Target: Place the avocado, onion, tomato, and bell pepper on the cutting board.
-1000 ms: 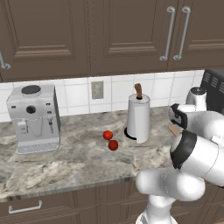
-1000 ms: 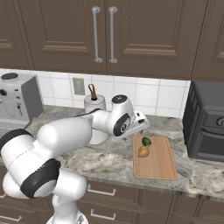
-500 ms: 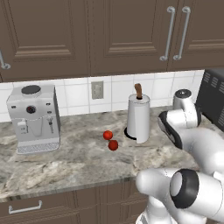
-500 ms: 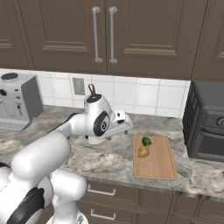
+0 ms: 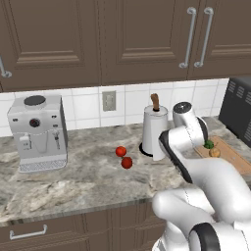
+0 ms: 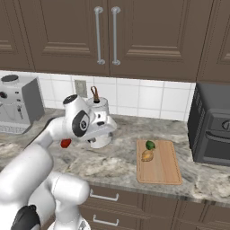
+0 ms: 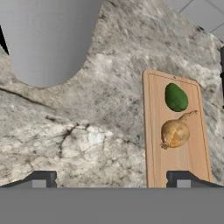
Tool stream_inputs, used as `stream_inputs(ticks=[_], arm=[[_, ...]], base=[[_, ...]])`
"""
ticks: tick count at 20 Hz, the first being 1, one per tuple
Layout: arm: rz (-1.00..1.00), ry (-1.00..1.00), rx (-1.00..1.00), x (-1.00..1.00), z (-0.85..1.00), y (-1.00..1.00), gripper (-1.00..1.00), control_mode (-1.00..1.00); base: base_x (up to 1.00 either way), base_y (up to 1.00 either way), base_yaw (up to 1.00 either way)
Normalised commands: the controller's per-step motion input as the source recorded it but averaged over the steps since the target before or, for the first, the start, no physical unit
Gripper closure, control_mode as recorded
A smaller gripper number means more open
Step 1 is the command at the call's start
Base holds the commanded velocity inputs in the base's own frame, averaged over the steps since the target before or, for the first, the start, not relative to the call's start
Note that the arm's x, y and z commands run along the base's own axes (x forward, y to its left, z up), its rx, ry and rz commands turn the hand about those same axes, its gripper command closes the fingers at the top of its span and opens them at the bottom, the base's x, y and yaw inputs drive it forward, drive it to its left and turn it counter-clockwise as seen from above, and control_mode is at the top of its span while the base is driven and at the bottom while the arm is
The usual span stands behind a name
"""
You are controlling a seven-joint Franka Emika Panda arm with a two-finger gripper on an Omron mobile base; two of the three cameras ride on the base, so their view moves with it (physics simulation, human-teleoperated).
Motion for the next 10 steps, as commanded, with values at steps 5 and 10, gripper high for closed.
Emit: stream_inputs(ticks=[5, 10], arm=[[-0.07, 0.0, 0.0, -0.1, 0.0, 0.61, -1.0, -1.0], [-0.04, 0.01, 0.0, -0.02, 0.0, 0.66, -1.0, -1.0]], base=[[0.0, 0.0, 0.0], [0.0, 0.0, 0.0]])
